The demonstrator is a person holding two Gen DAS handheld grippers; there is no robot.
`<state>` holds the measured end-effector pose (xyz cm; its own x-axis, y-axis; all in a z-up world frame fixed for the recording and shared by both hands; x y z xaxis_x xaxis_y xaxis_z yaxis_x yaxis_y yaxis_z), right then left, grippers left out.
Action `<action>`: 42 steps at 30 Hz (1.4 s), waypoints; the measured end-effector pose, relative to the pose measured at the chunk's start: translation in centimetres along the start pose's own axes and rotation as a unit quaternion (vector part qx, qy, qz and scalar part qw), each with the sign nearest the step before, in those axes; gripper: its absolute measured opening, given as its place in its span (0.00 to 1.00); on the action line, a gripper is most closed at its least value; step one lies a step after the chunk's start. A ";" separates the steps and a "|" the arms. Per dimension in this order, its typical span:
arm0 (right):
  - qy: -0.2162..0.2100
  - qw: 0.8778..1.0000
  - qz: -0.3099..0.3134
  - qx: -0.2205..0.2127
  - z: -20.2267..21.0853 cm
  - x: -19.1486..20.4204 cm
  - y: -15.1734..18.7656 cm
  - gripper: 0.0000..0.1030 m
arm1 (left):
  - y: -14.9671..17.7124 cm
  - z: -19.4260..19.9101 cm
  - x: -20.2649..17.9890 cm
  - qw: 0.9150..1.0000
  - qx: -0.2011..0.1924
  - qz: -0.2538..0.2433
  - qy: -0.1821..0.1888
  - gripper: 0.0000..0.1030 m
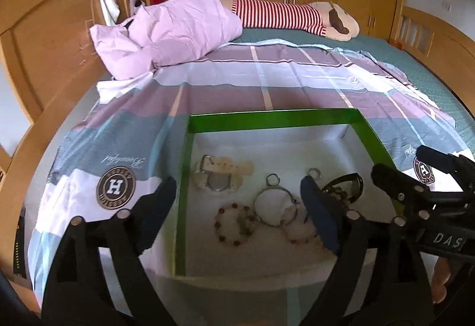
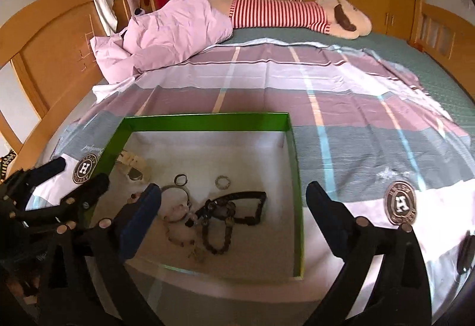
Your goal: Organize jewelry
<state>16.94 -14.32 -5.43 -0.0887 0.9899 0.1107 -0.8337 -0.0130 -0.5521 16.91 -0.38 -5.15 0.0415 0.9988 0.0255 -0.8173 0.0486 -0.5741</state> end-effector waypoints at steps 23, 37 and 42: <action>0.019 0.998 -0.041 0.045 -0.4 -2.0 3.0 0.96 | 2.0 -1.3 0.9 0.999 0.044 0.009 -0.006 0.96; 0.033 0.998 -0.021 0.047 -0.7 -1.3 3.2 0.96 | 2.4 -2.0 0.6 0.998 0.060 0.007 -0.007 0.96; 0.033 0.998 -0.022 0.047 -0.8 -1.4 3.2 0.96 | 2.5 -2.1 0.5 0.998 0.061 0.003 -0.007 0.96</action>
<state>14.83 -15.59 -7.98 -0.0179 0.9969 0.0765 -0.8839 0.0199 -0.4672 16.07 0.19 -8.26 0.0299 0.9990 0.0344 -0.8817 0.0426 -0.4699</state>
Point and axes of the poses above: each gripper's, at about its wrist camera, not at the fingertips, and z roughly against the way its jaws point, x to its left, y to its underside, the point moved 9 cm from there along -z, roughly the way its jaws point, and after that the axes turned 11 degrees about x, right-handed, at the moved point
